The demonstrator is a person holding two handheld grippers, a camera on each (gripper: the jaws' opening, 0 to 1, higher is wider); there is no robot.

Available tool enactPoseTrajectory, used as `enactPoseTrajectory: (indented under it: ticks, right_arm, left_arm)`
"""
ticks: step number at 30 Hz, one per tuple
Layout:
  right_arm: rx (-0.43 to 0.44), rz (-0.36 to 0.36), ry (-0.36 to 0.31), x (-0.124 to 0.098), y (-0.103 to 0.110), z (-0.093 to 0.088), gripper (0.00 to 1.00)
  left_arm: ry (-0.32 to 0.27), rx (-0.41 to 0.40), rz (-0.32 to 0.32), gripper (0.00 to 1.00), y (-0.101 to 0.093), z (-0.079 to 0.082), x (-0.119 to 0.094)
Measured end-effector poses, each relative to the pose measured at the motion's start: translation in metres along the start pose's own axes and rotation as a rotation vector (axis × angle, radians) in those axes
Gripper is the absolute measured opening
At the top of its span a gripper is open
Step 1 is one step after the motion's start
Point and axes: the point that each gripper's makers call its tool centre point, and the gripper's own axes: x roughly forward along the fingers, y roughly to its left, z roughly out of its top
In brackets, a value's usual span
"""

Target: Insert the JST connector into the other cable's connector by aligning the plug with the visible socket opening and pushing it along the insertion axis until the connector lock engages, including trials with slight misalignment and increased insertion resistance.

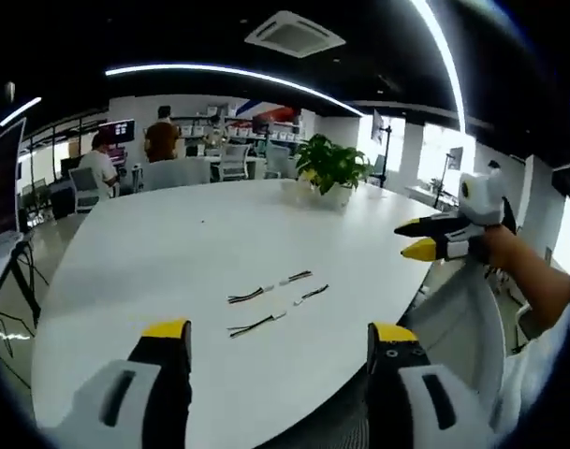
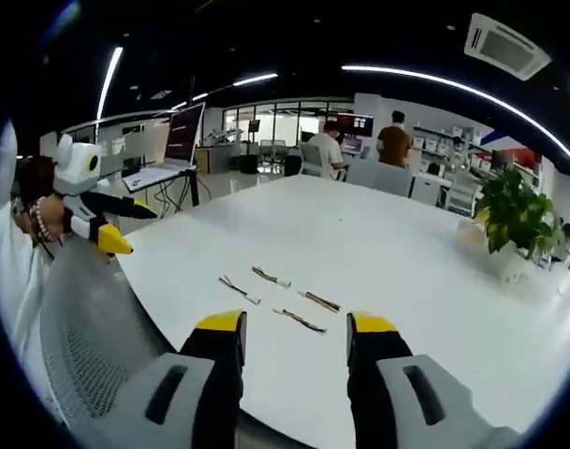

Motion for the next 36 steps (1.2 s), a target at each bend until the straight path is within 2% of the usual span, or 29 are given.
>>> enactPoseTrajectory:
  ticks: [2,4,6,9,11,14,17,19,22,25,29,32,36]
  right_arm:
    - [0.028,-0.007,-0.044,-0.004,-0.005,0.012,0.41]
    - [0.046,-0.016,-0.064,-0.008,-0.01,0.017,0.4]
    - [0.059,-0.018,-0.081,-0.011,-0.012,0.021,0.41]
    - [0.059,-0.013,-0.117,-0.016,-0.013,0.032,0.43]
    - [0.054,-0.015,-0.122,-0.019,-0.015,0.037,0.44]
    - [0.063,-0.036,-0.174,-0.023,-0.02,0.054,0.53]
    - [0.06,-0.038,-0.195,-0.026,-0.021,0.066,0.55]
    - [0.048,-0.038,-0.212,-0.027,-0.019,0.071,0.57]
    - [0.03,-0.039,-0.213,-0.021,-0.017,0.07,0.56]
    - [0.039,-0.01,-0.2,-0.013,-0.014,0.069,0.54]
    - [0.018,0.009,-0.207,-0.002,-0.013,0.079,0.49]
    - [0.025,0.039,-0.209,0.011,-0.012,0.086,0.46]
    - [-0.015,0.064,-0.208,0.028,-0.014,0.1,0.43]
  left_arm:
    - [-0.026,-0.034,-0.032,0.8,-0.003,0.007,0.003]
    - [-0.018,-0.079,-0.06,0.81,-0.006,0.01,0.006]
    - [-0.06,-0.081,-0.071,0.87,-0.005,0.022,0.008]
    - [-0.093,-0.07,-0.086,0.97,-0.007,0.036,0.011]
    - [-0.113,-0.067,-0.107,0.99,-0.011,0.048,0.012]
    - [-0.133,-0.072,-0.125,0.98,-0.014,0.062,0.014]
    - [-0.175,-0.086,-0.15,0.98,-0.018,0.079,0.015]
    - [-0.176,-0.079,-0.152,0.97,-0.019,0.082,0.017]
    - [-0.153,-0.058,-0.138,0.95,-0.018,0.085,0.027]
    - [-0.163,-0.067,-0.111,0.94,-0.015,0.091,0.034]
    - [-0.151,-0.044,-0.128,0.93,-0.017,0.099,0.045]
    - [-0.16,-0.045,-0.117,0.93,-0.01,0.11,0.055]
    - [-0.195,-0.05,-0.114,0.92,-0.003,0.13,0.069]
